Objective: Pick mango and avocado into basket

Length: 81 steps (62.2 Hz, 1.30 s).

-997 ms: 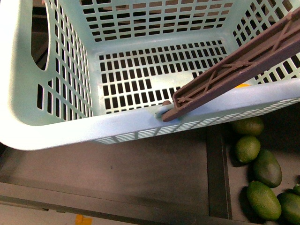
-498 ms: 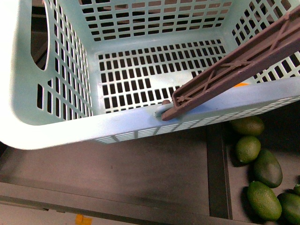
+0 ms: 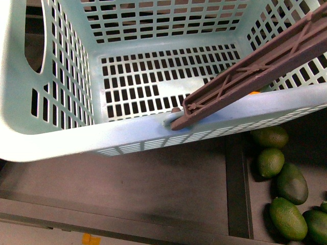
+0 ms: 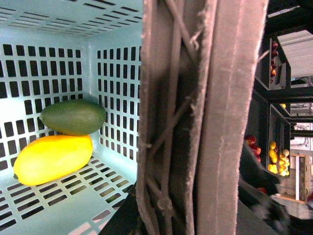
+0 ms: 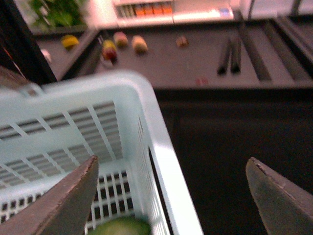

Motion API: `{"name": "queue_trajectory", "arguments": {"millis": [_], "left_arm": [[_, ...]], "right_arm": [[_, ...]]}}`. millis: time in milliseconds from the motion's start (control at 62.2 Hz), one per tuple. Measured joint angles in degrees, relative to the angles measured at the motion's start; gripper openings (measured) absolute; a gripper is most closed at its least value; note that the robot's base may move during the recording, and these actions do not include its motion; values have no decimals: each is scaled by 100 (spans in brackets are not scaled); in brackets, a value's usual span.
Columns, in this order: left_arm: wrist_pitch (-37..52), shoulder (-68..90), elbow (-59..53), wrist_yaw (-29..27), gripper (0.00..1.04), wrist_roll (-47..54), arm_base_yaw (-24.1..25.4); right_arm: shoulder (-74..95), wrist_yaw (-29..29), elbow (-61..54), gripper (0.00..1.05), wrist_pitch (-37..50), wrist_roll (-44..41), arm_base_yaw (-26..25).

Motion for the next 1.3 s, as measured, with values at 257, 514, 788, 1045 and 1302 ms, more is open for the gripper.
{"name": "queue_trajectory", "arguments": {"millis": [257,514,788,1045,1302], "left_arm": [[0,0,0,39,16,-4,-13],[0,4,0,11,16,0,-4],[0,4,0,26,16,-2,-2],[0,4,0,24,16,-2,-2],[0,4,0,22,16,-2,-2]], "right_arm": [[-1281,-481,-1609,42,990,-459,-459],[-2164,-1075,-2621,2,1084,-551,-949],[-2920,-1130,-3128,2,831,-553,-1121],[-3611,-1130,-3405,2,413,-551,-1121],[-4264,-1132,-3679,2,122,-553,-1121]]}}
